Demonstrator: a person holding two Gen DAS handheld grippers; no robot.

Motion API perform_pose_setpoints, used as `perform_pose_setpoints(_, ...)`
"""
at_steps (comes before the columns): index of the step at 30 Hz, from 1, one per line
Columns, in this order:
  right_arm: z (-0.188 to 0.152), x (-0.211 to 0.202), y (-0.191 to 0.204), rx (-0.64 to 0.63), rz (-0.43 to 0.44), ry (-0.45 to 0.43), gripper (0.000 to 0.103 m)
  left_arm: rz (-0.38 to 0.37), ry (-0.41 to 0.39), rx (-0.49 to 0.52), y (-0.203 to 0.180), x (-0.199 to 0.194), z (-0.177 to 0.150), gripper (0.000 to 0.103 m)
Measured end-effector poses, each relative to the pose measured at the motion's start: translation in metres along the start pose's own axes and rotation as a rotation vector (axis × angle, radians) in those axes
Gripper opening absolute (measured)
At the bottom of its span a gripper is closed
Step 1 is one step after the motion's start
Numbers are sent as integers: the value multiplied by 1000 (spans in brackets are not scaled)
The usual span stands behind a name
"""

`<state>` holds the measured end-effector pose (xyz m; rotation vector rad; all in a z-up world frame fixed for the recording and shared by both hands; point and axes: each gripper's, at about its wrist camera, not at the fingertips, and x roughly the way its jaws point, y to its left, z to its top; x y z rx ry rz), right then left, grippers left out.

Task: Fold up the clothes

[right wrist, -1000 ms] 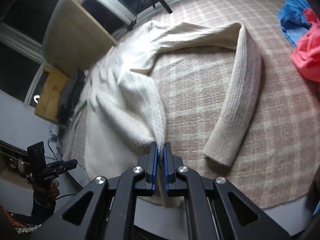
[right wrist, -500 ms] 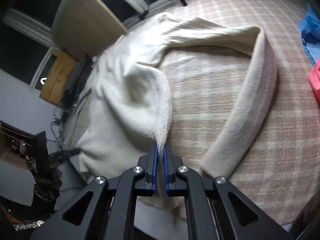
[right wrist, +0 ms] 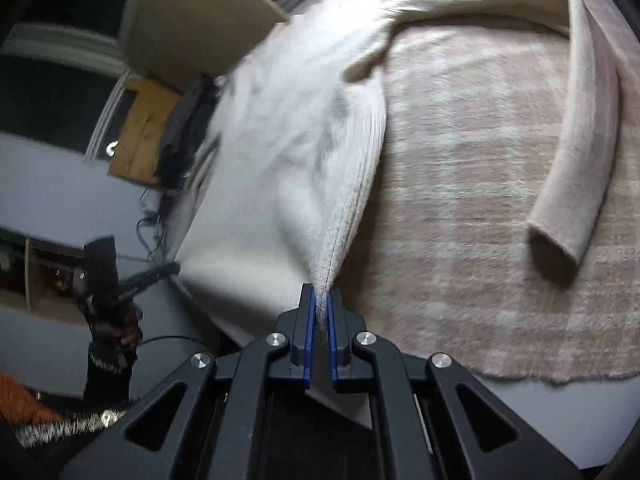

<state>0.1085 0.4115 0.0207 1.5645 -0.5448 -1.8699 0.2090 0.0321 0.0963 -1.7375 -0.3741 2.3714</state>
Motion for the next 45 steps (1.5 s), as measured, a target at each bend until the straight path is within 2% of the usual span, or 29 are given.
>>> perform_pose_setpoints(2,-3,0,13,-73,-49,31,9,-1,-11,12,1,-10,1,3)
perform_pose_setpoints(5,6,-7,16,-90,-97,19,10,68,28,19,14,-8,11,3)
perform_pose_setpoints(7,21,-19,12,-71,-93,-36,13,102,28,22,21,-9,23,3)
perform_pose_setpoints(8,32,-26,12,-75,-118,-68,13,112,16,23,23,-12,32,3)
perform_pose_setpoints(13,105,-49,23,-193,-322,-199,13,174,-62,126,20,-16,99,5)
perform_pose_setpoints(16,160,-53,29,-235,-366,-233,14,202,-100,170,18,-10,151,6)
perform_pose_setpoints(20,226,-61,22,-262,-450,-312,16,301,-186,234,24,-8,219,10)
perform_pose_setpoints(21,241,-60,19,-275,-464,-327,23,310,-202,239,26,-3,239,15)
perform_pose_setpoints(23,269,-45,4,-274,-464,-302,40,310,-211,242,32,12,269,20)
perform_pose_setpoints(26,302,-11,-19,-236,-481,-261,40,336,-186,239,39,47,310,24)
perform_pose_setpoints(29,321,18,-33,-221,-461,-218,40,282,-157,218,46,76,335,35)
perform_pose_setpoints(32,336,44,-41,-217,-443,-179,40,251,-113,202,57,106,357,36)
perform_pose_setpoints(37,352,76,-41,-244,-435,-130,40,231,-87,217,56,133,377,36)
perform_pose_setpoints(40,358,91,-40,-262,-424,-98,38,231,-69,242,54,146,382,36)
perform_pose_setpoints(41,357,94,-40,-266,-432,-87,28,227,-62,247,54,149,383,30)
perform_pose_setpoints(42,357,97,-40,-271,-439,-75,3,214,-64,249,54,150,382,10)
perform_pose_setpoints(43,356,99,-40,-275,-449,-66,4,226,-80,254,53,147,380,5)
perform_pose_setpoints(45,353,90,-33,-294,-485,-107,4,247,-122,270,47,135,377,5)
